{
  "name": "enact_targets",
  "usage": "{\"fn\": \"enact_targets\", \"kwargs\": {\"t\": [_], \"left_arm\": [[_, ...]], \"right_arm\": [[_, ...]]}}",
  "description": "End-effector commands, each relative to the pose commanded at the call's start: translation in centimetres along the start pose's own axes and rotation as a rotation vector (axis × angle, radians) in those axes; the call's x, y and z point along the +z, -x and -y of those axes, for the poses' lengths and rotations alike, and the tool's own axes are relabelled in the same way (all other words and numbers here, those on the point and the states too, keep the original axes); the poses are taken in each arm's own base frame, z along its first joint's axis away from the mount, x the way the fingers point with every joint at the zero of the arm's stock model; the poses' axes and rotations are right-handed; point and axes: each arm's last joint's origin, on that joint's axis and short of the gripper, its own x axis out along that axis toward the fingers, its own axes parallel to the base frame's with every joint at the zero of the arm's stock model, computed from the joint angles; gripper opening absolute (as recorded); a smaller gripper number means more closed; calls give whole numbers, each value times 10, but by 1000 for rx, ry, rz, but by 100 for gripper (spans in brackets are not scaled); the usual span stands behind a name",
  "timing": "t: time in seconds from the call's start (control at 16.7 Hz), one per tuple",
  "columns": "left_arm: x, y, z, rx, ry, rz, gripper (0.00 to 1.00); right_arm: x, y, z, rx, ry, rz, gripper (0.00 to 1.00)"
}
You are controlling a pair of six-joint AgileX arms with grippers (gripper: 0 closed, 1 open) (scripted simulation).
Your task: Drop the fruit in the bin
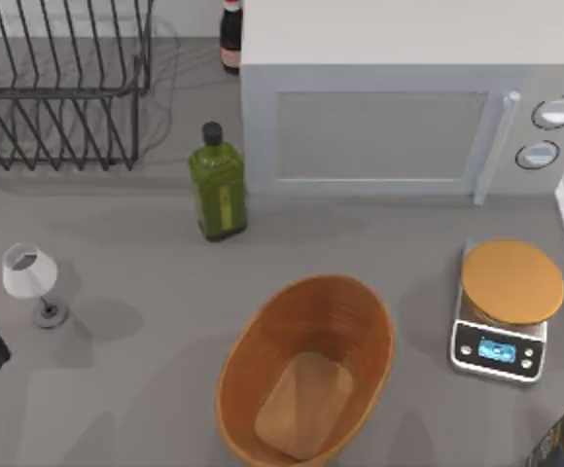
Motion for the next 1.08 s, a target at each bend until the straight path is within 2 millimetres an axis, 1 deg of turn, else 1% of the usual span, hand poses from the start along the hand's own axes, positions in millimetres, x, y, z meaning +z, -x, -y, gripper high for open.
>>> {"fn": "enact_targets", "kwargs": {"t": [0.12, 0.24, 0.42, 0.6, 0.72, 0.84, 0.96, 1.08], "left_arm": [[0, 0, 0, 0, 0, 0, 100], [6, 0, -1, 6, -11, -21, 100], [27, -3, -3, 21, -50, -111, 100], [54, -18, -7, 31, -102, -287, 100], [67, -38, -12, 27, -136, -455, 100], [74, -66, -19, 13, -162, -646, 100], [74, -97, -28, -13, -180, -838, 100], [69, -127, -38, -47, -189, -1009, 100]], "right_arm": [[0, 0, 0, 0, 0, 0, 100], [0, 0, 0, 0, 0, 0, 100], [0, 0, 0, 0, 0, 0, 100], [0, 0, 0, 0, 0, 0, 100], [0, 0, 0, 0, 0, 0, 100], [0, 0, 0, 0, 0, 0, 100], [0, 0, 0, 0, 0, 0, 100], [0, 0, 0, 0, 0, 0, 100]]}}
